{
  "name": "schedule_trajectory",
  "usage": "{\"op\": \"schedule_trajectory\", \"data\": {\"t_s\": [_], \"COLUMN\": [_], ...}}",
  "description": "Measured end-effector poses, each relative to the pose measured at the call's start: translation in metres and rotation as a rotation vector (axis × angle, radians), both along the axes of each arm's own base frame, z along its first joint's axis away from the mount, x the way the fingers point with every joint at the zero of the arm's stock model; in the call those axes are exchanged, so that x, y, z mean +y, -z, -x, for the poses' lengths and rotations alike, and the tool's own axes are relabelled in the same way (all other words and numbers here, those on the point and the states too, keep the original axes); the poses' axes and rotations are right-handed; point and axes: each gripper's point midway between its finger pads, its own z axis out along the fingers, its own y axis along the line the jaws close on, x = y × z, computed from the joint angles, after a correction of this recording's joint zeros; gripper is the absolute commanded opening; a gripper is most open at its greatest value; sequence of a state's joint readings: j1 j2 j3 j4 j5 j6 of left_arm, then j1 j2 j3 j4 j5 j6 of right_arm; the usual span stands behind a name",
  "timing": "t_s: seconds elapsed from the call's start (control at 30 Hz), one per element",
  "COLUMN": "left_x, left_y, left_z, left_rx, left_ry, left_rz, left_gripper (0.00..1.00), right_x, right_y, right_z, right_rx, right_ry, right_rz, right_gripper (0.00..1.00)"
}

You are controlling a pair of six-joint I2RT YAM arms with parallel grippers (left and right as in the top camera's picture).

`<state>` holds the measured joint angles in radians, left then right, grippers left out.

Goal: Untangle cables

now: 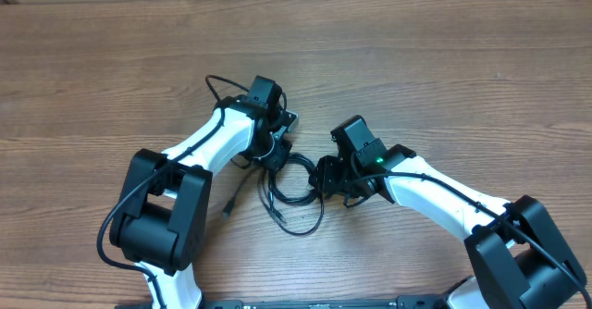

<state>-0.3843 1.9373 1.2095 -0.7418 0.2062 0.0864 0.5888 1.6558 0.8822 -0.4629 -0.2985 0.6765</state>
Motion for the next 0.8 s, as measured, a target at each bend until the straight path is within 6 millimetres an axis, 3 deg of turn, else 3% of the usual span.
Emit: {"op": "schedule_trajectory", "data": {"t_s": [0.1,0.3,0.43,0.5,0.6,0.67,0.8], "left_x": [0.000,0.003,-0.002,-0.007,-0.007,-0.009,-0.018], "left_y": [-0.002,-0.010,-0.065,-0.108,-0.153,-0.168,-0.167], "left_z": [0.004,0.011,0.002,0.003,0.011,0.015,0.028], "left_rx": [0.018,0.037,-0.109,-0.225,-0.347,-0.384,-0.354], "left_ry": [0.003,0.004,0.017,0.054,0.128,0.164,0.260], "left_rz": [0.002,-0.008,0.051,0.100,0.148,0.174,0.226], "left_gripper": [0.04,0.05,0.04,0.04,0.04,0.04,0.04], "right_x": [0.000,-0.002,-0.008,-0.005,0.006,0.010,0.006], "right_y": [0.000,0.001,-0.002,-0.011,-0.037,-0.055,-0.084], "right_z": [0.000,0.003,-0.001,-0.003,0.002,0.006,0.010], "right_rx": [0.000,0.009,0.014,0.008,-0.008,-0.026,-0.060], "right_ry": [-0.005,-0.023,-0.053,-0.105,-0.257,-0.333,-0.406], "right_rz": [0.001,0.004,-0.037,-0.122,-0.344,-0.476,-0.674], "right_gripper": [0.07,0.04,0.05,0.08,0.10,0.11,0.15]}}
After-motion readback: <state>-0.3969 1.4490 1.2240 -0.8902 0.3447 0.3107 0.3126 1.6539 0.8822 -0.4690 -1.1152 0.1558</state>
